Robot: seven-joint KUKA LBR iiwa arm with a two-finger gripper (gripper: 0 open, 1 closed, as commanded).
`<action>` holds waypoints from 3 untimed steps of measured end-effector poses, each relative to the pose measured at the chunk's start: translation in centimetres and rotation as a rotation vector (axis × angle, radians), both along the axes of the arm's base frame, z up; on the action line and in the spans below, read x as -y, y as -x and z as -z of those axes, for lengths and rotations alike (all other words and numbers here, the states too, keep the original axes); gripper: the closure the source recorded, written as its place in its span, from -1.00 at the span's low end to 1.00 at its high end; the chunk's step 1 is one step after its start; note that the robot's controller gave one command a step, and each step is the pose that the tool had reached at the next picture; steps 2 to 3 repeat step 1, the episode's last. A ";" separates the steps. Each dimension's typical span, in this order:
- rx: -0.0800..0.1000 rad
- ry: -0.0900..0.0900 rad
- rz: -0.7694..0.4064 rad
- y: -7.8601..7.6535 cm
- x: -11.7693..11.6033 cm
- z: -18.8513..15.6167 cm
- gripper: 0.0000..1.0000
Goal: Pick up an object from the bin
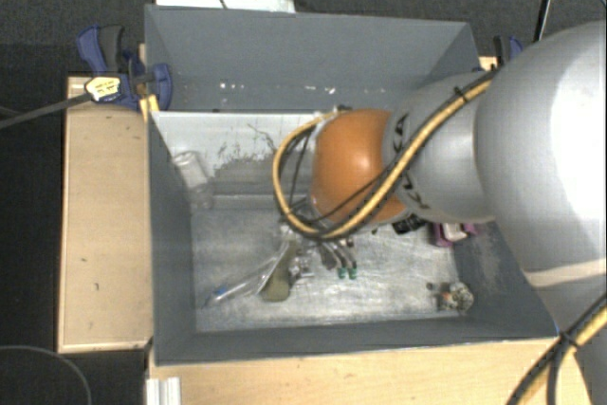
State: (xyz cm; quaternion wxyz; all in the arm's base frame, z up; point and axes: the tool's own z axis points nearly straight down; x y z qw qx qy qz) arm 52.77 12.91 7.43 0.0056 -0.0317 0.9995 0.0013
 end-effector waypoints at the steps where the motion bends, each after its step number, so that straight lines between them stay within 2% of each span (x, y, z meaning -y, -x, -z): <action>1: -0.001 0.005 -0.389 0.9 3.4 -17.9 1.00; 3: -0.001 0.005 -0.389 0.9 3.4 -17.9 1.00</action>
Offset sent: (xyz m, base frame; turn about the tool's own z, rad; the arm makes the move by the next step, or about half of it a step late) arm -0.0106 -0.0339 0.1755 -0.3908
